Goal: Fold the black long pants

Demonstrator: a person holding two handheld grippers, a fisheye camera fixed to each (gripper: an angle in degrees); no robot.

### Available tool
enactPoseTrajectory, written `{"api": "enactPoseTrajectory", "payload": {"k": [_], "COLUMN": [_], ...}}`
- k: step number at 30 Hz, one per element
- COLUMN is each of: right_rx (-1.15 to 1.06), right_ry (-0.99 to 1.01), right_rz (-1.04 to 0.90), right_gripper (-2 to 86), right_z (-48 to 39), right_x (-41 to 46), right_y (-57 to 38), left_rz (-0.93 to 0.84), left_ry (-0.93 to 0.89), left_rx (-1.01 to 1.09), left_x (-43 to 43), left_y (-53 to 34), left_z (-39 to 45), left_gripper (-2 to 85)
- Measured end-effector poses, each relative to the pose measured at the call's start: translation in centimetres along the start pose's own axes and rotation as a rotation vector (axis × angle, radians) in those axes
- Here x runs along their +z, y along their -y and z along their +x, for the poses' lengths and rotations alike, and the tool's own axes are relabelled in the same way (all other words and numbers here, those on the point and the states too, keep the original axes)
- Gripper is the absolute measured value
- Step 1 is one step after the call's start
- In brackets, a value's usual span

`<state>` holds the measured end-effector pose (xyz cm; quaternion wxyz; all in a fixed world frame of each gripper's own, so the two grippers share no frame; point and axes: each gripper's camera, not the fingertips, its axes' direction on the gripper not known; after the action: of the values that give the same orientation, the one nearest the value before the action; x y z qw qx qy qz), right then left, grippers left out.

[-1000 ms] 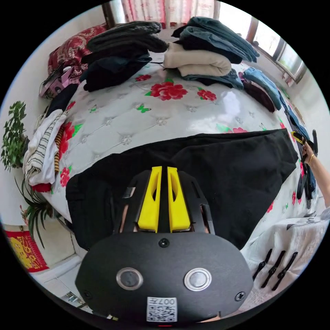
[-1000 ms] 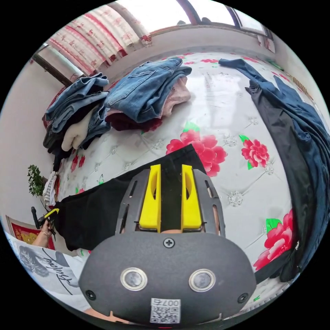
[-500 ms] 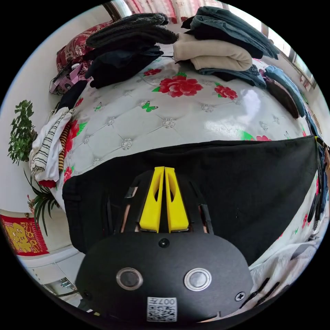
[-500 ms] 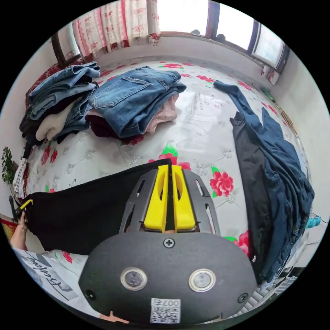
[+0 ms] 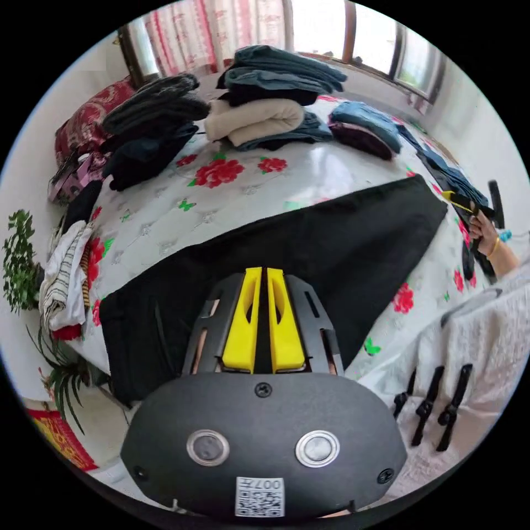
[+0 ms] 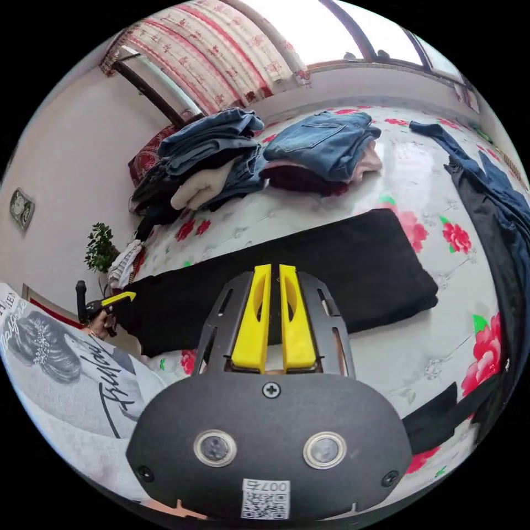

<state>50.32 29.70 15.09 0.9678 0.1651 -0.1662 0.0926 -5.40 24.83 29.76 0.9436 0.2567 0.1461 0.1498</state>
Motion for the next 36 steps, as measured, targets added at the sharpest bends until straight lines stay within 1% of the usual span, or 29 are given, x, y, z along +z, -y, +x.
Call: {"api": "enactPoseTrajectory", "payload": {"k": [3,4,6,7,8,10,13,15,18,20,23,25,28,31,34,36], "right_rx": [-0.046,-0.078,-0.12,-0.147,-0.165,-0.28,-0.419,-0.487,-0.56,-0.572,-0.562,-0.517,-0.501,-0.528,-0.561,-0.528], "right_ry": [0.153,0.201,0.263,0.308,0.328,0.363,0.387,0.39,0.393,0.419,0.464,0.513,0.467,0.473,0.461,0.484], "right_rz": [-0.15,-0.195,-0.253,-0.296,-0.314,-0.37,-0.445,-0.468,-0.449,-0.453,-0.485,-0.522,-0.571,-0.667,-0.697,-0.683], "right_gripper": [0.3,0.3,0.5,0.6,0.7,1.4,2.6,3.0,3.5,3.6,3.9,3.9,2.3,1.0,0.9,1.3], "right_z": [-4.2,-6.1,-8.7,-10.2,-11.0,-14.2,-17.3,-18.8,-20.5,-21.0,-21.7,-22.1,-22.3,-22.0,-21.5,-20.7], "right_x": [4.0,5.4,7.2,8.3,8.7,9.9,10.7,11.0,11.0,11.7,13.8,15.5,16.7,17.3,17.4,17.2], "right_y": [-4.5,-5.7,-7.0,-7.5,-7.7,-8.2,-8.1,-7.9,-7.1,-6.6,-5.4,-3.9,-3.6,-5.4,-7.2,-6.7], "left_rz": [-0.061,-0.071,-0.162,-0.186,-0.251,-0.257,-0.233,-0.25,-0.212,-0.214,-0.224,-0.225,-0.225,-0.237,-0.171,-0.118], "left_ry": [-0.132,-0.147,-0.158,-0.146,-0.093,-0.095,-0.201,-0.369,-0.507,-0.534,-0.52,-0.501,-0.473,-0.553,-0.562,-0.563], "left_rx": [0.158,0.185,0.29,0.313,0.347,0.382,0.275,0.153,0.04,0.031,0.072,0.1,0.133,0.133,0.06,-0.064], "left_x": [0.0,0.3,2.1,2.7,3.8,4.0,2.9,2.5,2.2,2.2,2.0,2.0,2.3,3.2,3.2,3.1], "left_y": [-2.2,-2.6,-3.5,-3.5,-3.5,-3.0,-0.6,1.0,2.3,3.0,3.9,4.3,4.7,4.6,3.6,2.7], "left_z": [3.1,3.5,4.6,4.7,4.6,3.6,-0.6,-5.1,-9.4,-10.5,-10.5,-10.1,-9.7,-9.2,-9.6,-11.3], "left_gripper": [6.4,7.0,7.7,6.7,4.7,0.9,-0.4,-0.7,-0.7,-0.7,-0.7,-0.7,-0.7,-0.7,-0.9,-0.9]}}
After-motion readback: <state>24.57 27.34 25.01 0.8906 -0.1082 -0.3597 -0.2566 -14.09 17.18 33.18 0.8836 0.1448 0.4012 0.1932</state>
